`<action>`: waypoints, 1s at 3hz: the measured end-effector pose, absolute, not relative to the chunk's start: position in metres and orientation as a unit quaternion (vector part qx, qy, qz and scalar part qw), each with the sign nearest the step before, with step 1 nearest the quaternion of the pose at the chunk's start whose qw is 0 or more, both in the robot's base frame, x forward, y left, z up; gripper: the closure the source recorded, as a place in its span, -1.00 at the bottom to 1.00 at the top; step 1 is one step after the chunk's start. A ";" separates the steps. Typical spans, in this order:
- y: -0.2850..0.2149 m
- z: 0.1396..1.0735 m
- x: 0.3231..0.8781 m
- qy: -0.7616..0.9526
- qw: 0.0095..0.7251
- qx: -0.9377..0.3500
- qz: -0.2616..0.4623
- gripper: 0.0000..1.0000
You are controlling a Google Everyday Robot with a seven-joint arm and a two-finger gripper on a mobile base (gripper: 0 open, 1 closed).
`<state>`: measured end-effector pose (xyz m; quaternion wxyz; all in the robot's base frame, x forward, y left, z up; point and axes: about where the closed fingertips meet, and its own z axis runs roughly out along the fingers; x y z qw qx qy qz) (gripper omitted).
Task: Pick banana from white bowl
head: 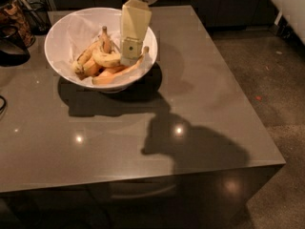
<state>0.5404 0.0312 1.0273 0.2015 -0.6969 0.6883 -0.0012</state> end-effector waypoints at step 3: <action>0.075 1.002 0.585 0.693 0.189 -0.691 0.078 -1.00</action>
Offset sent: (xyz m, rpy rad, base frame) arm 0.0452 0.0421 -0.0353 0.0669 0.2036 0.0247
